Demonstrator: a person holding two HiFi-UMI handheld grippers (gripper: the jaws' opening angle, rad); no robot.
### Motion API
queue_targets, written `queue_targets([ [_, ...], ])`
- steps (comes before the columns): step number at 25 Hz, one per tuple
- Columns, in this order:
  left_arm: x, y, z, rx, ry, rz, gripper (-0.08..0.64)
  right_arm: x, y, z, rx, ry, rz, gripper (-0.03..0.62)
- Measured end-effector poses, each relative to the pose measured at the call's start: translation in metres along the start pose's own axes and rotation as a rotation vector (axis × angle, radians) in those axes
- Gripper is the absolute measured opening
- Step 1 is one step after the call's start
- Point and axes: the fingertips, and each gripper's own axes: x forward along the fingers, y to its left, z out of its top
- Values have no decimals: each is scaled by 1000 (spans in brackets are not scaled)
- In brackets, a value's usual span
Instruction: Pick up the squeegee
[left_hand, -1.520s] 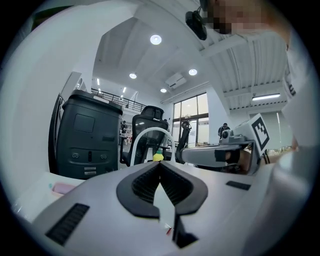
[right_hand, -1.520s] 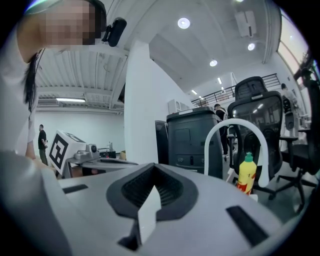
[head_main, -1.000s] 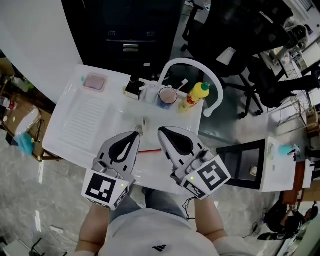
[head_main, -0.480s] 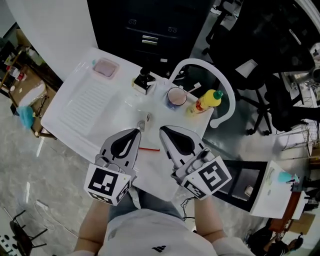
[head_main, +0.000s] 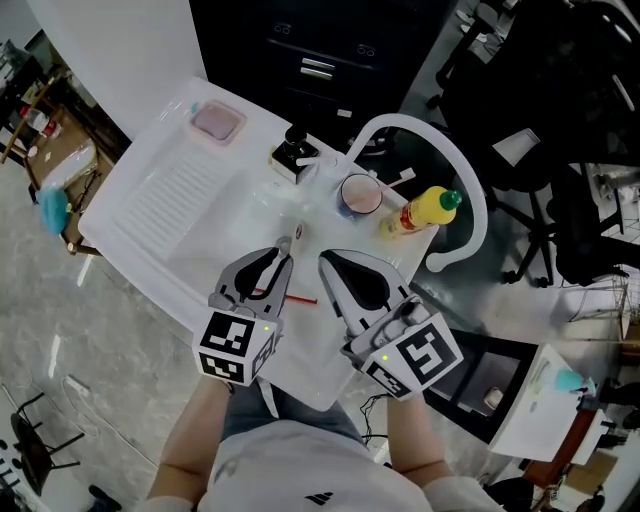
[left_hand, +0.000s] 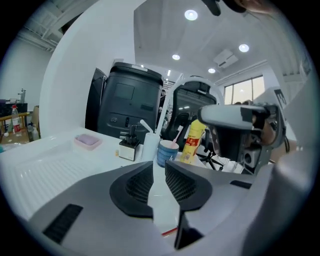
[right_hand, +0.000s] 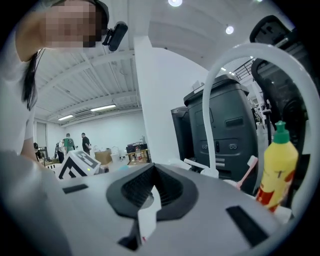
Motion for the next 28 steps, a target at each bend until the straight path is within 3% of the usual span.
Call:
queue_targets([
  [11,60,10,-68,-12,202,52,106,-1,-19,-12,40,-5,7,9],
  [21,88,22,-107,-19,305,103,111,-1,-34,-27,65,9,7,9],
  [28,108,25,-139,-4,400,98,120,-3,-43,-35,83,17,-4,9],
])
